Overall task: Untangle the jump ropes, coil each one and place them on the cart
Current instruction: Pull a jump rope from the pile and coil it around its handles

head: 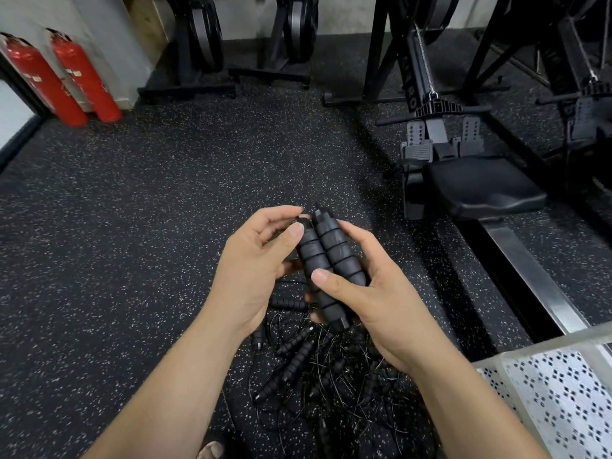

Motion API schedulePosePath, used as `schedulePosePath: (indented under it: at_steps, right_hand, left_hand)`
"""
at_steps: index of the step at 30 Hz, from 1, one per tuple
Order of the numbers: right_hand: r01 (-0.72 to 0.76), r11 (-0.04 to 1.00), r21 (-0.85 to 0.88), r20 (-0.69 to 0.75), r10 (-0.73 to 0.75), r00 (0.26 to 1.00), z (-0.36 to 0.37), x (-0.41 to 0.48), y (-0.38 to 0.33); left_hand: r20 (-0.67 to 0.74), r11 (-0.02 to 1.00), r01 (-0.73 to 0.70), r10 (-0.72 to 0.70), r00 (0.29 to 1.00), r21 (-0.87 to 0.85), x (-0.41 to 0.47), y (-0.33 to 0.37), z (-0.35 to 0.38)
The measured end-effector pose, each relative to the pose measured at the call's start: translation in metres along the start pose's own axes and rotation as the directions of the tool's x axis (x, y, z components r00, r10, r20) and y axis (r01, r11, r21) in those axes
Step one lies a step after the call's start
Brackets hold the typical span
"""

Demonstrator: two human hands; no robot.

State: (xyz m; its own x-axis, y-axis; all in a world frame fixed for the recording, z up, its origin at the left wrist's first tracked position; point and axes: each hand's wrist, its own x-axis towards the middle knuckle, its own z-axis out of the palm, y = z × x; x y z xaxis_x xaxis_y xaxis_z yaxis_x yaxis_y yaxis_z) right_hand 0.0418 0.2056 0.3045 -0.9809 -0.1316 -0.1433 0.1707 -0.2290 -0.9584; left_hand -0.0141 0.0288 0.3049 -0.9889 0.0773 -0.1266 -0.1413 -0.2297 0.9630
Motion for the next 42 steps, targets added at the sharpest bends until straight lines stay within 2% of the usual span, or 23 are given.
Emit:
schedulePosePath:
  at_steps: [3,5,8,9,10,12,14,18,20,21,23,25,27,30,32,34,35,36,38,40,42]
  right_hand:
    - [-0.045,0.999,-0.028,0.032,0.045,0.998,0.001,0.000,-0.002]
    - [-0.091,0.993,-0.074,0.040,0.094,0.995,-0.005,0.001,-0.007]
    - [-0.207,0.972,-0.111,0.081,0.217,0.973,-0.020,-0.001,-0.017]
    - [-0.245,0.961,-0.126,0.116,0.259,0.959,-0.024,-0.002,-0.019]
    - [-0.269,0.952,-0.145,0.165,0.291,0.942,-0.027,-0.004,-0.022]
    - [-0.291,0.943,-0.164,0.273,0.326,0.905,-0.031,-0.008,-0.027]
    - [-0.290,0.946,-0.141,0.367,0.323,0.873,-0.031,-0.011,-0.034]
    - [-0.249,0.962,-0.114,0.493,0.272,0.826,-0.020,-0.017,-0.044]
    - [-0.209,0.968,-0.136,0.539,0.249,0.805,-0.015,-0.019,-0.045]
    - [-0.188,0.971,-0.148,0.548,0.239,0.801,-0.012,-0.021,-0.046]
    - [-0.156,0.978,-0.139,0.530,0.206,0.822,-0.008,-0.023,-0.048]
    - [-0.123,0.988,-0.098,0.458,0.154,0.875,-0.004,-0.024,-0.048]
    - [-0.071,0.996,-0.056,0.342,0.086,0.936,-0.001,-0.021,-0.048]
    - [0.019,0.997,-0.068,0.166,-0.007,0.986,-0.002,-0.013,-0.044]
    - [0.052,0.989,-0.140,0.089,-0.040,0.995,-0.005,-0.010,-0.040]
    - [0.054,0.980,-0.193,0.049,-0.045,0.998,-0.008,-0.009,-0.037]
    - [0.037,0.982,-0.186,0.049,-0.028,0.998,-0.009,-0.009,-0.037]
    - [0.011,0.987,-0.160,0.060,-0.002,0.998,-0.010,-0.010,-0.036]
    - [-0.035,0.993,-0.117,0.096,0.046,0.994,-0.012,-0.010,-0.036]
    - [-0.046,0.992,-0.120,0.090,0.057,0.994,-0.014,-0.010,-0.035]
    - [-0.034,0.991,-0.128,0.043,0.040,0.998,-0.016,-0.007,-0.033]
  left_hand:
    - [-0.007,0.998,-0.017,0.018,1.000,0.064,-0.001,0.001,-0.002]
    - [-0.024,0.965,-0.053,0.061,0.998,0.258,0.001,0.002,-0.006]
    - [-0.087,0.754,-0.111,0.218,0.972,0.648,0.005,0.004,-0.014]
    - [-0.092,0.706,-0.123,0.258,0.962,0.697,0.005,0.006,-0.015]
    - [-0.079,0.701,-0.127,0.254,0.964,0.702,0.005,0.008,-0.015]
    - [-0.030,0.830,-0.098,0.136,0.990,0.550,0.005,0.007,-0.014]
    - [-0.001,0.934,0.027,-0.029,1.000,0.357,0.007,0.003,-0.014]
    - [0.069,0.977,0.213,-0.214,0.974,0.022,0.007,0.001,-0.008]
    - [0.068,0.968,0.250,-0.248,0.966,-0.019,0.011,0.001,0.004]
    - [0.002,0.966,0.257,-0.257,0.966,-0.009,0.012,0.000,0.009]
    - [-0.112,0.968,0.250,-0.251,0.961,-0.021,0.010,-0.011,0.011]
    - [-0.152,0.964,0.260,-0.265,0.952,-0.049,-0.002,-0.016,0.019]
    - [-0.099,0.964,0.227,-0.215,0.972,0.135,-0.012,-0.017,0.024]
    - [-0.012,0.872,0.191,-0.208,0.978,0.452,-0.020,-0.019,0.037]
    - [0.002,0.839,0.133,-0.157,0.988,0.527,-0.016,-0.029,0.038]
    - [0.003,0.808,0.213,-0.257,0.966,0.549,-0.015,-0.028,0.035]
    - [-0.023,0.798,0.203,-0.231,0.973,0.567,-0.016,-0.025,0.035]
    - [0.052,0.775,0.095,-0.162,0.985,0.625,-0.018,-0.024,0.033]
    - [0.211,0.717,0.005,-0.212,0.954,0.697,-0.008,-0.022,0.024]
    - [0.188,0.752,0.111,-0.300,0.935,0.649,-0.008,-0.024,0.022]
    - [0.144,0.680,0.109,-0.305,0.941,0.725,-0.009,-0.024,0.019]
